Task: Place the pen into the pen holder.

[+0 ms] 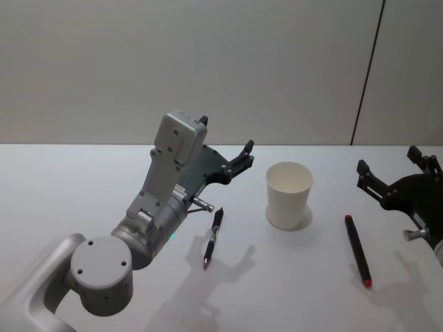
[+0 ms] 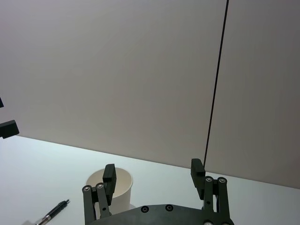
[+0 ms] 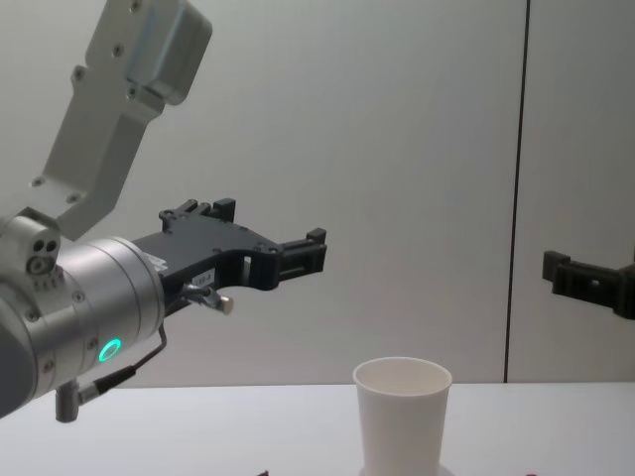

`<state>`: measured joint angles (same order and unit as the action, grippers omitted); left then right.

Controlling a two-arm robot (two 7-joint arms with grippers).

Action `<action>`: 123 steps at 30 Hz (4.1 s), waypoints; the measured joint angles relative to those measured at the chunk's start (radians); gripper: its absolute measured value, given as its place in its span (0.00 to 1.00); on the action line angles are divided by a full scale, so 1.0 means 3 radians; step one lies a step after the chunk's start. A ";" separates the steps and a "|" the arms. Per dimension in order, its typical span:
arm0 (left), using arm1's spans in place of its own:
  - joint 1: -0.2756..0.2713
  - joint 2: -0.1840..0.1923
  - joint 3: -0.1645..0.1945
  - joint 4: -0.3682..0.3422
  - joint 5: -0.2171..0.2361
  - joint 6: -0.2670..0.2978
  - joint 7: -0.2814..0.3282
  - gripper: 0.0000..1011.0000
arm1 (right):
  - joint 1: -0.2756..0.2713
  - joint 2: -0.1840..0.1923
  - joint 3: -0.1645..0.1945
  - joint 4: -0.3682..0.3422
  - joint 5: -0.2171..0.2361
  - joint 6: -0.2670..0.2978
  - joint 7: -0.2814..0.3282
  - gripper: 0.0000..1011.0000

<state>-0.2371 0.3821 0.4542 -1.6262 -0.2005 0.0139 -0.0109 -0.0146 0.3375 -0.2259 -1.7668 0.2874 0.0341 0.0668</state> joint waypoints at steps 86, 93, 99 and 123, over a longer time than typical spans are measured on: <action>0.0000 0.0000 0.0000 0.0000 0.0000 0.0000 0.0000 0.99 | 0.0093 -0.0267 0.0019 0.0148 0.0199 0.1220 -0.0747 0.99; 0.0000 0.0000 0.0000 0.0000 0.0000 0.0000 0.0000 0.99 | 0.0156 -0.0360 0.0006 0.0293 0.0246 0.1406 -0.0847 0.99; 0.0000 0.0000 0.0000 0.0000 0.0000 0.0000 0.0000 0.99 | 0.0242 -0.0447 -0.0012 0.0462 0.0259 0.1503 -0.0885 0.99; 0.0000 0.0000 0.0000 0.0000 0.0000 0.0000 0.0000 0.99 | 0.0622 -0.0766 -0.0094 0.1075 0.0169 0.1593 -0.0941 0.99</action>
<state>-0.2372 0.3821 0.4542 -1.6262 -0.2004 0.0139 -0.0109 0.1719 0.1077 -0.2542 -1.4443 0.3381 0.5119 -0.2155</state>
